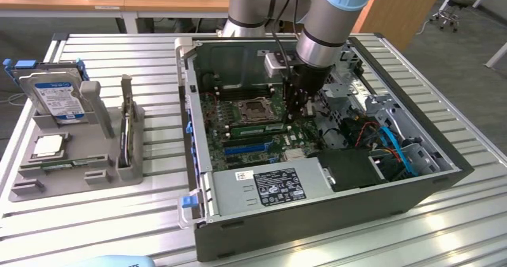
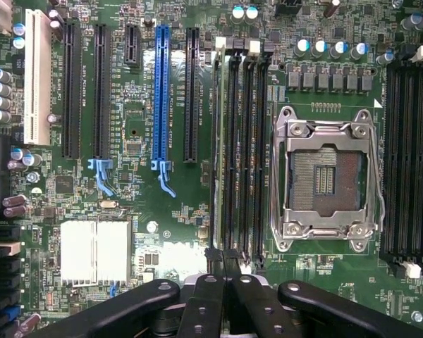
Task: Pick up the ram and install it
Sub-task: 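Press down the ram until it locks into place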
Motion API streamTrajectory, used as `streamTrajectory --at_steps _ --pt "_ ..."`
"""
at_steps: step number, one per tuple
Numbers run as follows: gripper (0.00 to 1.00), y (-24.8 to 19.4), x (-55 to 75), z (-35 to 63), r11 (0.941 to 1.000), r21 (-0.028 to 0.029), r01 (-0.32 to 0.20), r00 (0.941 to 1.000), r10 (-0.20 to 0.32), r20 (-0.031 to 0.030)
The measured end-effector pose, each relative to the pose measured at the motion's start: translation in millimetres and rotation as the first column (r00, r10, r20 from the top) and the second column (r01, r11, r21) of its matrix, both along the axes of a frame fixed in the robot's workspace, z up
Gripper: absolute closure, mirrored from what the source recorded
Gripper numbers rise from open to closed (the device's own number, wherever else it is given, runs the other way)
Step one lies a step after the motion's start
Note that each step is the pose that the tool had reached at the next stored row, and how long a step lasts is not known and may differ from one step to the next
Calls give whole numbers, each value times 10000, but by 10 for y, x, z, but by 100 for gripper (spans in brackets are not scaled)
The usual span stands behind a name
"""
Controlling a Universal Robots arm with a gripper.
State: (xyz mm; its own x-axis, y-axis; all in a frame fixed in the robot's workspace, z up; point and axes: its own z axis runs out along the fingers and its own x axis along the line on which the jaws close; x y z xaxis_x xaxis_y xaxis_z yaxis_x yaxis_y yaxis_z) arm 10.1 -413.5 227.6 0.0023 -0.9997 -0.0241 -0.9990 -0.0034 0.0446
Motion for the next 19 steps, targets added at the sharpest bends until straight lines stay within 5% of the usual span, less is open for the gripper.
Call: streamTrajectory --at_steps 19 --pt "90 1 1 -31 10000 -2 -1 10000 1 0"
